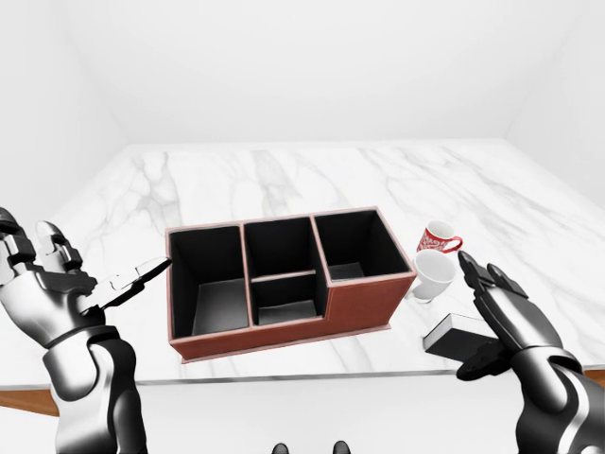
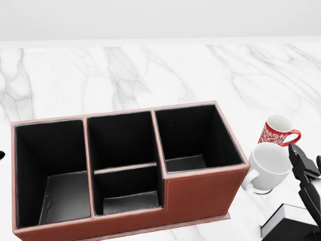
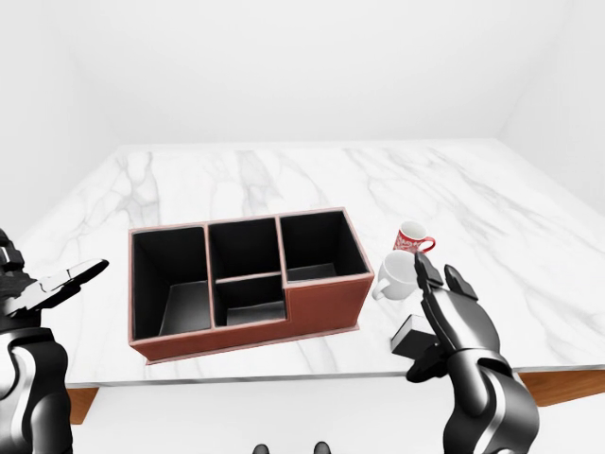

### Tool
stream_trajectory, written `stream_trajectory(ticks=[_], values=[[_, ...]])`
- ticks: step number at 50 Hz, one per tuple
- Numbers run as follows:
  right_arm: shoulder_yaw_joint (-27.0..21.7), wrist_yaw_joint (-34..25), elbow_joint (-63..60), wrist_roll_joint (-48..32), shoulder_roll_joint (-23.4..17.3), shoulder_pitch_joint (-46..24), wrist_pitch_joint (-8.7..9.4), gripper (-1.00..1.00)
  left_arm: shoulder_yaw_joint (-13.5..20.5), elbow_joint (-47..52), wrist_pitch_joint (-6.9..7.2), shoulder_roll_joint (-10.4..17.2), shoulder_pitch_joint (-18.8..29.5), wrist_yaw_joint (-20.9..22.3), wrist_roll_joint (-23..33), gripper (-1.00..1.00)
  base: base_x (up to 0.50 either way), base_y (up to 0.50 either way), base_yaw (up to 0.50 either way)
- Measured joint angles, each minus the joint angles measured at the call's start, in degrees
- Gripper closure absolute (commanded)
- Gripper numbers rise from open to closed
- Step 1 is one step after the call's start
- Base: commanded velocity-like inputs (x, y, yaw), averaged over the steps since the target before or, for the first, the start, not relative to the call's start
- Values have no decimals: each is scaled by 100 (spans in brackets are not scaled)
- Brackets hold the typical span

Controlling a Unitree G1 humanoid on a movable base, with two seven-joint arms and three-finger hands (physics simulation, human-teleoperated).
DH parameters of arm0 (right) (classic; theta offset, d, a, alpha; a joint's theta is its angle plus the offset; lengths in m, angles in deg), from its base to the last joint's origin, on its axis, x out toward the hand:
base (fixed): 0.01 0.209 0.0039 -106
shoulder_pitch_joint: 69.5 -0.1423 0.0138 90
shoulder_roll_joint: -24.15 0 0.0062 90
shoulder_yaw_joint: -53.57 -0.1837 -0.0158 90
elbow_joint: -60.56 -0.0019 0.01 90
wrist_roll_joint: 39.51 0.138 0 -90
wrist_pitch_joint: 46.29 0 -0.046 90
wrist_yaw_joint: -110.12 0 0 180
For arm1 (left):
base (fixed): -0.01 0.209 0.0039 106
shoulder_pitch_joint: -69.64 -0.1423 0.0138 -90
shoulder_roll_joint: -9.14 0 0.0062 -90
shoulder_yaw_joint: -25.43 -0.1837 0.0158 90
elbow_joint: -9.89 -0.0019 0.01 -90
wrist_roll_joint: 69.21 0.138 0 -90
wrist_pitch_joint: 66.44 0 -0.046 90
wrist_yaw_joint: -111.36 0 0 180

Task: Pick up the book and place it in the right compartment of the caddy.

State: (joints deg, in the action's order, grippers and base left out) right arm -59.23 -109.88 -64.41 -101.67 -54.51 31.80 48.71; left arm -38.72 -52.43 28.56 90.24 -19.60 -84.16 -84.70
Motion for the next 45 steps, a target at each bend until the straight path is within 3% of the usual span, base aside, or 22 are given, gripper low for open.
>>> stream_trajectory(ticks=[14, 45], values=[[-230, 99, 605, 163, -201, -82, 0, -100, -12, -15, 0, -8, -7, 4, 8, -100, 0, 0, 0], [-119, 915, 2178, 283, -817, -519, 0, -100, -36, -110, -23, -9, -6, 14, 13, -100, 0, 0, 0]])
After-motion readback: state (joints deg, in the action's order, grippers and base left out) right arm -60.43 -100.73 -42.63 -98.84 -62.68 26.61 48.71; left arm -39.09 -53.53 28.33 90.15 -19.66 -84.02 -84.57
